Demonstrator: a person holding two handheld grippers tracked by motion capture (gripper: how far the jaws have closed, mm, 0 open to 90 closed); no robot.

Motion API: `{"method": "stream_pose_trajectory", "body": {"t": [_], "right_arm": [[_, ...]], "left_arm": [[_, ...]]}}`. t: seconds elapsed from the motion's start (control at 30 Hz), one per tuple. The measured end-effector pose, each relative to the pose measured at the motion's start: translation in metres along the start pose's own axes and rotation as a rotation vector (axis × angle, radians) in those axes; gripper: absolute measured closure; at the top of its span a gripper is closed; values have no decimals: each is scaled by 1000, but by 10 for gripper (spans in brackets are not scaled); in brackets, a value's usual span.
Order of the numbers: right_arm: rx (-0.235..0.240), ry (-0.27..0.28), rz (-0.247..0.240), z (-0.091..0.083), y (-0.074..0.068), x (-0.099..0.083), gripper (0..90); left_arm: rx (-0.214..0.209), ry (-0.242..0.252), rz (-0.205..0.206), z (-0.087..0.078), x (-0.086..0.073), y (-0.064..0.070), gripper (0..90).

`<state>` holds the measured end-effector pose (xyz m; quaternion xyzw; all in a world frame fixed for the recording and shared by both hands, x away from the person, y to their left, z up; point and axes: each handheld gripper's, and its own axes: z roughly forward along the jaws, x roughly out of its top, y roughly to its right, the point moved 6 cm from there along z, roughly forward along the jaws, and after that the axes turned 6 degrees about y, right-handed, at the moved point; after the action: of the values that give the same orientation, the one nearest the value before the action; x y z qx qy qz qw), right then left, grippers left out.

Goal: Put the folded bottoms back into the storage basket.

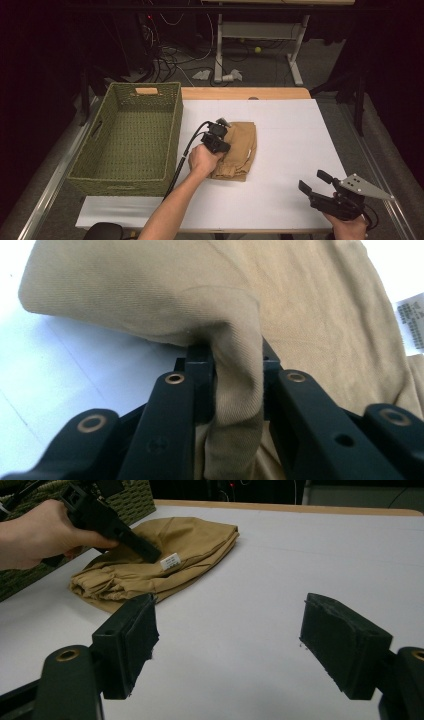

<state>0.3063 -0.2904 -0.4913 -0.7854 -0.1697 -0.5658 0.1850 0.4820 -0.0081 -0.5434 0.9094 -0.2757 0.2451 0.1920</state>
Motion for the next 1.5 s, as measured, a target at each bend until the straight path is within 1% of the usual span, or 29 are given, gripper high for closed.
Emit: {"method": "stream_pose_trajectory", "body": {"t": [0.13, 0.23, 0.33, 0.37, 0.47, 0.7, 0.8, 0.83, 1.03, 1.23, 1.33, 1.4, 1.5], "right_arm": [[-2, 2, 0, 0, 0, 0, 237], [-1, 3, 1, -1, 0, 0, 237], [0, 2, 1, -1, 0, 0, 237], [0, 2, 0, -1, 0, 0, 237], [0, 2, 2, 0, 0, 0, 236], [-1, 1, 0, -1, 0, 0, 236], [0, 3, 1, -1, 0, 0, 236], [0, 3, 1, -1, 0, 0, 236], [0, 3, 1, -1, 0, 0, 236], [-2, 1, 1, -1, 0, 0, 236], [-2, 1, 0, 0, 0, 0, 236], [-2, 1, 1, -1, 0, 0, 236], [-1, 1, 0, -1, 0, 0, 236]], "left_arm": [[-22, 9, -19, -3, 1, -1, 771], [-33, 20, -24, -6, 2, -1, 772], [-57, 52, -37, -15, 6, 3, 772], [-69, 64, -35, -19, 7, 5, 772], [-107, 97, -44, -28, 11, 11, 773], [-158, 154, -38, -46, 14, 21, 772], [-166, 172, -21, -54, 15, 25, 772], [-166, 172, -21, -54, 15, 25, 772], [-182, 190, 20, -69, 14, 31, 773], [-197, 212, 31, -79, 13, 35, 773], [-180, 219, 50, -83, 12, 36, 773], [-181, 223, 47, -84, 12, 36, 773], [-187, 231, 57, -89, 12, 37, 773]]}}
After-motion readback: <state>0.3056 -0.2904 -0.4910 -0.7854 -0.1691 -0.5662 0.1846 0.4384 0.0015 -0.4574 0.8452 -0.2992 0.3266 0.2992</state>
